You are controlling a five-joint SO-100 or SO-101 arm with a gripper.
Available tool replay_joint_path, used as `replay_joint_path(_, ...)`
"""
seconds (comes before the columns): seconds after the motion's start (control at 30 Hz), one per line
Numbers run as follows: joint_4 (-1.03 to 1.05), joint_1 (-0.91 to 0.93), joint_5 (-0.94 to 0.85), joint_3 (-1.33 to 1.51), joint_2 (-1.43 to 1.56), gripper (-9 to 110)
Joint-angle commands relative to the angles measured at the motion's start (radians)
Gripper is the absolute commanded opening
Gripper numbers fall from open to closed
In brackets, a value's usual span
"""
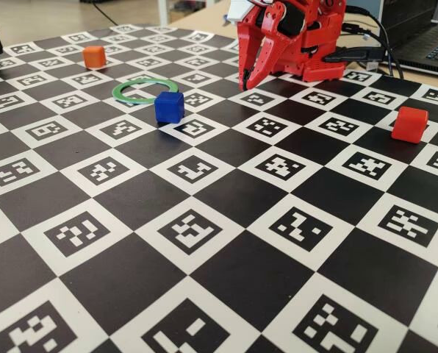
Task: Grab the red cube then put it in the green circle then put the blue cube on top and finally the orange cube on top
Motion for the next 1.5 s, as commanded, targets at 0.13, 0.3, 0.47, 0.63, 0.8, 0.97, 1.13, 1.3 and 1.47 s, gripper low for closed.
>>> replay_joint_path(0.13,0.086,0.006,-0.006,0.057,0.051,-5)
replay_joint_path(0.3,0.086,0.006,-0.006,0.057,0.051,-5)
replay_joint_path(0.47,0.086,0.006,-0.006,0.057,0.051,-5)
replay_joint_path(0.63,0.086,0.006,-0.006,0.057,0.051,-5)
replay_joint_path(0.8,0.086,0.006,-0.006,0.057,0.051,-5)
replay_joint_path(0.97,0.086,0.017,-0.006,0.057,0.051,-5)
replay_joint_path(1.13,0.087,0.017,-0.02,0.057,0.051,-5)
replay_joint_path(1.3,0.089,0.017,-0.032,0.057,0.051,-5)
replay_joint_path(1.47,0.089,0.011,-0.028,0.057,0.051,-5)
